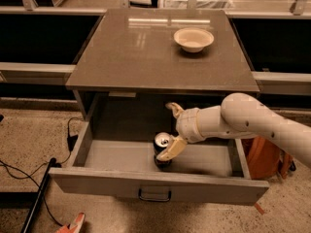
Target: Pick pepsi can from top drawer and place on counter
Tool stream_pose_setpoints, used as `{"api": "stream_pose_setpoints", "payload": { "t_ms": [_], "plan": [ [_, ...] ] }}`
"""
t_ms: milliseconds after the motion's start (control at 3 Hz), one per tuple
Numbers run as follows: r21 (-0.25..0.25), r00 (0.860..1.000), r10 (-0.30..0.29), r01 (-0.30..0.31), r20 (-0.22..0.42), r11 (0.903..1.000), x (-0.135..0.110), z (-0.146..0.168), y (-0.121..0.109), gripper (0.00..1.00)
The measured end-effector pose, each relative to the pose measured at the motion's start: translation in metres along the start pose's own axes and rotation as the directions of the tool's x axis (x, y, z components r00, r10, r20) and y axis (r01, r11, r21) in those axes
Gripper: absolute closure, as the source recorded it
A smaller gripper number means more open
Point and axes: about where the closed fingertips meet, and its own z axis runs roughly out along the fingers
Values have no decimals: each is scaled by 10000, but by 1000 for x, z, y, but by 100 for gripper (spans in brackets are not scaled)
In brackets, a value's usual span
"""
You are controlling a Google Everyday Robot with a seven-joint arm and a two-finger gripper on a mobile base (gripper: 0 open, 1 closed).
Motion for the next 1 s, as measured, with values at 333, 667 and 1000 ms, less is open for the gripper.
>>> {"api": "stream_pose_setpoints", "payload": {
  "t_ms": [333, 667, 1000],
  "plan": [
    [-390, 9998, -8, 16, 201, 9992, 3, 15, 3, 17],
    [-765, 9996, 36, -14, 292, 9971, 7, 25, 5, 38],
    [-1024, 9993, 59, -22, 357, 9947, 9, 30, 6, 61]
  ]
}}
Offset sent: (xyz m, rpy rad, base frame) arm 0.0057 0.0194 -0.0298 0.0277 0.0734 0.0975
